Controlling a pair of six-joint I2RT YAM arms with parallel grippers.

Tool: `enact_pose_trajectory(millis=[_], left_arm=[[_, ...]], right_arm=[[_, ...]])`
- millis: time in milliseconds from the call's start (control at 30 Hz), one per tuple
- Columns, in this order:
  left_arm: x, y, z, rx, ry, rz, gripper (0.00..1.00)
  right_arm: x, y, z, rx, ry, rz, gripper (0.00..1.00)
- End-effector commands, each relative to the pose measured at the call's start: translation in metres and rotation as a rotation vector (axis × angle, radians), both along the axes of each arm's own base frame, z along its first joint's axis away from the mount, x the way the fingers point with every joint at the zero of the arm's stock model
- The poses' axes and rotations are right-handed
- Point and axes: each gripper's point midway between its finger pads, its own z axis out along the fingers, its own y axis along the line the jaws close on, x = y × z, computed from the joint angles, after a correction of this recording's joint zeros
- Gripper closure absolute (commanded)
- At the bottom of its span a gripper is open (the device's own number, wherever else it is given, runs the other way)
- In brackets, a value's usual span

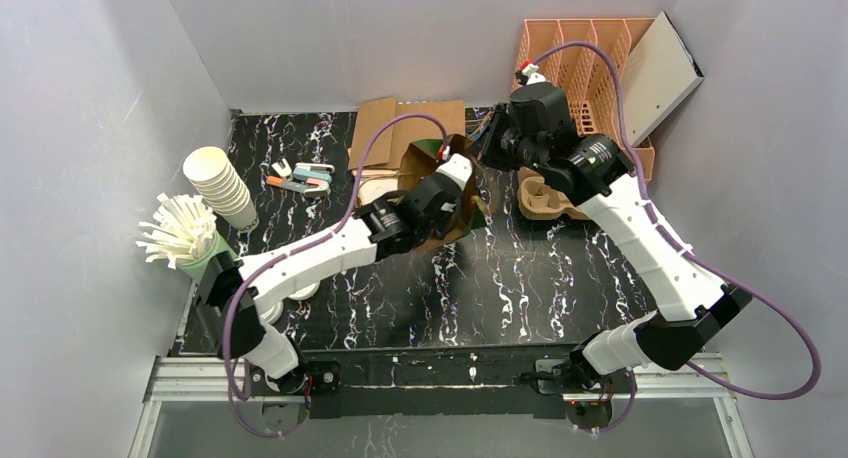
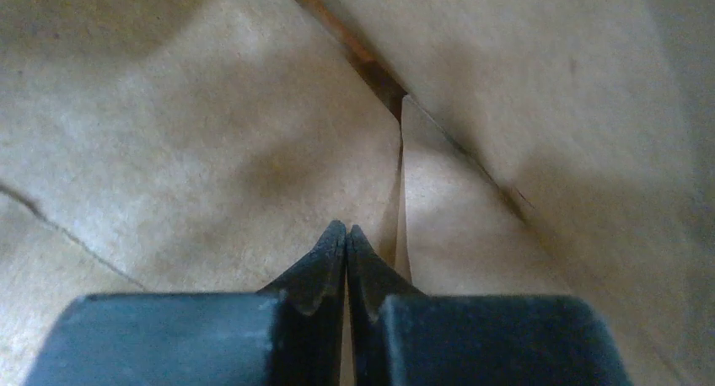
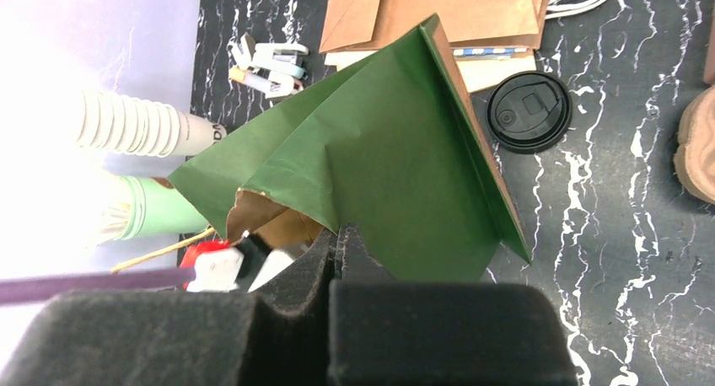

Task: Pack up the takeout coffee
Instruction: Open the takeout bag.

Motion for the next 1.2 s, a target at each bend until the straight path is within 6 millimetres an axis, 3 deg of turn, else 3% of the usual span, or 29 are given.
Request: enact_pose_trajectory(millis=[0,133,233,533,800,1033,1167], left_arm=[[0.008,0.013,-0.018,0.071,0.15,0.113,1.0],[0.019,0.006,-0.019,-0.023,0.222,0.179,1.0],[0.029,0.011,-0.02,-0.06,0.246,0.24,1.0],[0.041,0.045,-0.024,0.081,0.232,0.355,1.0],[0.046,0.088,-0.016,0.282,0.192,0.451,1.0],[0.044,0.097,0.003,0.317,0.17,0.436,0.99],[0.042,0.127,0.022,0.455,0.115,0.511,0.96]], right_arm=[[-0.008,0.006,0.044,0.128,-0.071,0.032,0.99],[-0.015,0.005,0.048,0.157,-0.077,0.042,0.99],[-0.016,-0.002,0.051,0.158,-0.09,0.011,0.99],[-0.013,-0.023,0.063,0.133,-0.144,-0.07,0.99],[-0.004,-0.047,0.057,0.034,-0.179,-0.168,0.99],[-0.003,-0.029,0.038,0.056,-0.121,-0.12,0.99],[-0.001,-0.033,0.041,0.061,-0.133,-0.141,0.99]])
